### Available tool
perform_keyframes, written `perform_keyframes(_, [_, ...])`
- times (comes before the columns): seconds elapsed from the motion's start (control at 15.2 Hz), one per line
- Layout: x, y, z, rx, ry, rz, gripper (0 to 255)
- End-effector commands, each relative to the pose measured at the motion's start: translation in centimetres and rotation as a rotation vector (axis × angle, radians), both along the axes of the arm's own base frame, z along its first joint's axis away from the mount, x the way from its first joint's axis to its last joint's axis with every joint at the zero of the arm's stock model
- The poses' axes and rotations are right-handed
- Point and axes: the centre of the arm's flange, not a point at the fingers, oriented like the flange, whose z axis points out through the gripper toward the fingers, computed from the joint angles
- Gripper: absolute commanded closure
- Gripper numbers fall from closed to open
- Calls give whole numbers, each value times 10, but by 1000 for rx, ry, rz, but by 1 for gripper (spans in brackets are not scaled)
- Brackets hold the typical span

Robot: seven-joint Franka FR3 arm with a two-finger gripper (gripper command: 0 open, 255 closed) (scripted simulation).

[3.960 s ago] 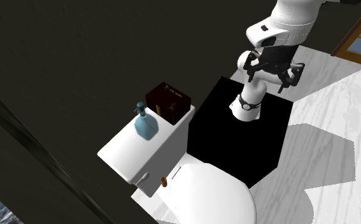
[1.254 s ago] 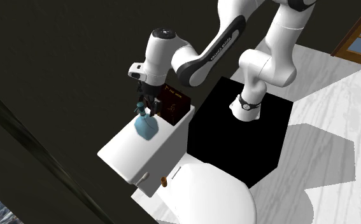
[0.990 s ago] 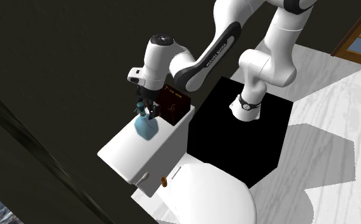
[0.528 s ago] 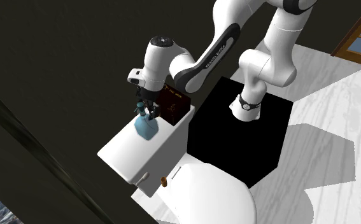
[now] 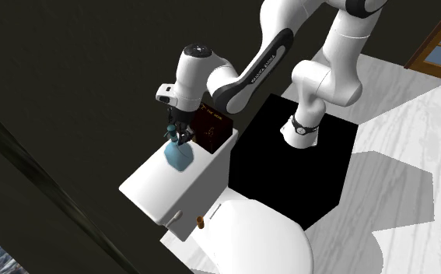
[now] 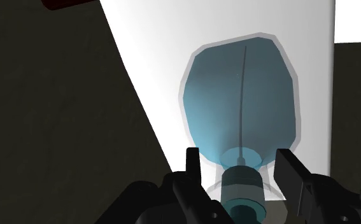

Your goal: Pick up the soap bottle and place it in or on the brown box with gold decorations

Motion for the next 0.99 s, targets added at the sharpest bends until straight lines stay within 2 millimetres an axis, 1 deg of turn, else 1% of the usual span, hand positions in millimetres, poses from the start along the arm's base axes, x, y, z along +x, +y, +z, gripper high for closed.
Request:
perform_keyframes(0.0, [0,0,0,0,0,0,255])
perform_keyframes(0.07, [0,0,0,0,0,0,255])
perform_keyframes(0.92, [0,0,69,0,0,0,255])
